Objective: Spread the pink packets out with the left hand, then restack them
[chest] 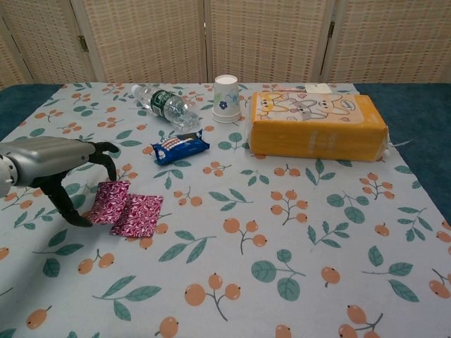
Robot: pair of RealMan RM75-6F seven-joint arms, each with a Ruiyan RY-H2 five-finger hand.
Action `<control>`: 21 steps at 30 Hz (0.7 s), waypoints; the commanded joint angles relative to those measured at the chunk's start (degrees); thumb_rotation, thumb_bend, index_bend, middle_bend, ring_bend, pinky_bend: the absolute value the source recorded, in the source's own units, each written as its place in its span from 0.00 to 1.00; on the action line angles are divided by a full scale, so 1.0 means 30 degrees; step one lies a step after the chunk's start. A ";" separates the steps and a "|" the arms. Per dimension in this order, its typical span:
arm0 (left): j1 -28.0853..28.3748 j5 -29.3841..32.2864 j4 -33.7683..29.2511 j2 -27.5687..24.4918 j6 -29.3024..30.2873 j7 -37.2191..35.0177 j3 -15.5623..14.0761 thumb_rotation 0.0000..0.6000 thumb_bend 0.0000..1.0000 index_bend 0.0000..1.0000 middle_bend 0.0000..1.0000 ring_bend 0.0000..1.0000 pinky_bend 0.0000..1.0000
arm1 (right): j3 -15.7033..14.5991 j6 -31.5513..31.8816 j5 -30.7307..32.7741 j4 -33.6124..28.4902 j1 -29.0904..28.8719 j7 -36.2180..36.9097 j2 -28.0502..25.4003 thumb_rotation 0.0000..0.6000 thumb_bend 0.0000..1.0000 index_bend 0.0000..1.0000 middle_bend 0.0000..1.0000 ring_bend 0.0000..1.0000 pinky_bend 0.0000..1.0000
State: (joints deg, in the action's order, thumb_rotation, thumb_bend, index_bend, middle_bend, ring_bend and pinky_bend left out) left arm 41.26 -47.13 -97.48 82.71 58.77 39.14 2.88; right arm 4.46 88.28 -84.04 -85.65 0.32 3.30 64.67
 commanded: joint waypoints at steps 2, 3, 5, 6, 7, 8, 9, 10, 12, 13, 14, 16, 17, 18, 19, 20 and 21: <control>0.0552 0.0643 -0.0014 0.0552 -0.0205 0.0637 0.0217 0.95 0.15 0.32 0.00 0.00 0.00 | -0.0012 0.0007 0.0078 0.0110 0.0070 0.0140 0.0028 1.00 0.48 0.00 0.07 0.00 0.00; 0.0692 0.0830 -0.0007 0.0720 -0.0228 0.0814 0.0229 0.95 0.15 0.32 0.00 0.00 0.00 | -0.0017 0.0001 0.0105 0.0163 0.0092 0.0194 0.0038 1.00 0.48 0.00 0.07 0.00 0.00; 0.0889 0.1067 0.0043 0.0946 -0.0212 0.1140 0.0192 0.95 0.15 0.32 0.00 0.00 0.00 | -0.0015 -0.0010 0.0149 0.0240 0.0117 0.0272 0.0054 1.00 0.48 0.00 0.07 0.00 0.00; 0.0997 0.1204 0.0109 0.1110 -0.0131 0.1364 0.0161 0.95 0.15 0.32 0.00 0.00 0.00 | -0.0013 -0.0025 0.0173 0.0292 0.0127 0.0321 0.0066 1.00 0.48 0.00 0.07 0.00 0.00; 0.1073 0.1309 0.0153 0.1224 -0.0062 0.1527 0.0142 0.95 0.15 0.32 0.00 0.00 0.00 | -0.0010 -0.0034 0.0179 0.0324 0.0128 0.0355 0.0072 1.00 0.48 0.00 0.07 0.00 0.00; 0.1136 0.1418 0.0178 0.1334 -0.0003 0.1633 0.0144 0.95 0.15 0.32 0.00 0.00 0.00 | -0.0006 -0.0039 0.0181 0.0353 0.0128 0.0385 0.0080 1.00 0.48 0.00 0.07 0.00 0.00; 0.1194 0.1522 0.0202 0.1434 0.0036 0.1704 0.0155 0.95 0.15 0.32 0.00 0.00 0.00 | -0.0003 -0.0047 0.0184 0.0381 0.0128 0.0412 0.0089 1.00 0.48 0.00 0.07 0.00 0.00; 0.1272 0.1659 0.0254 0.1545 0.0079 0.1805 0.0161 0.95 0.15 0.32 0.00 0.00 0.00 | 0.0001 -0.0046 0.0183 0.0415 0.0131 0.0447 0.0104 1.00 0.48 0.00 0.07 0.00 0.00; 0.1396 0.1892 0.0369 0.1719 0.0109 0.1953 0.0148 0.95 0.15 0.32 0.00 0.00 0.00 | 0.0010 -0.0060 0.0201 0.0486 0.0136 0.0510 0.0132 1.00 0.48 0.00 0.07 0.00 0.00; 0.1456 0.1990 0.0426 0.1777 0.0109 0.2031 0.0135 0.95 0.15 0.32 0.00 0.00 0.00 | 0.0009 -0.0079 0.0210 0.0516 0.0134 0.0532 0.0143 1.00 0.48 0.00 0.07 0.00 0.00; 0.1512 0.2091 0.0487 0.1835 0.0122 0.2123 0.0111 0.95 0.15 0.32 0.00 0.00 0.00 | 0.0005 -0.0094 0.0215 0.0543 0.0137 0.0553 0.0151 1.00 0.48 0.00 0.07 0.00 0.00; 0.1614 0.2294 0.0618 0.1967 0.0193 0.2282 0.0079 0.95 0.15 0.32 0.00 0.00 0.00 | 0.0008 -0.0105 0.0236 0.0596 0.0148 0.0594 0.0167 1.00 0.48 0.00 0.07 0.00 0.00; 0.1647 0.2385 0.0660 0.2010 0.0207 0.2318 0.0070 0.95 0.15 0.32 0.00 0.00 0.00 | 0.0016 -0.0104 0.0244 0.0613 0.0151 0.0611 0.0170 1.00 0.48 0.00 0.07 0.00 0.00; 0.1678 0.2475 0.0698 0.2052 0.0230 0.2332 0.0062 0.95 0.15 0.32 0.00 0.00 0.00 | 0.0021 -0.0098 0.0243 0.0626 0.0156 0.0634 0.0167 1.00 0.48 0.00 0.07 0.00 0.00; 0.1701 0.2524 0.0727 0.2073 0.0247 0.2347 0.0051 0.95 0.15 0.32 0.00 0.00 0.00 | 0.0024 -0.0094 0.0237 0.0631 0.0157 0.0647 0.0163 1.00 0.48 0.00 0.07 0.00 0.00; 0.1722 0.2554 0.0745 0.2086 0.0270 0.2358 0.0038 0.95 0.15 0.32 0.00 0.00 0.00 | 0.0026 -0.0094 0.0230 0.0635 0.0156 0.0650 0.0161 1.00 0.48 0.00 0.07 0.00 0.00; 0.1740 0.2563 0.0759 0.2109 0.0307 0.2356 0.0018 0.95 0.15 0.31 0.00 0.00 0.00 | 0.0029 -0.0098 0.0229 0.0638 0.0155 0.0652 0.0158 1.00 0.48 0.00 0.07 0.00 0.00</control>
State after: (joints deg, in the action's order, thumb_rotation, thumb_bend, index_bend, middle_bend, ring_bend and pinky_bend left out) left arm 46.45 -39.45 -95.22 89.00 59.66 46.20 2.96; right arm 4.54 87.98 -83.35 -83.74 0.78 5.25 65.14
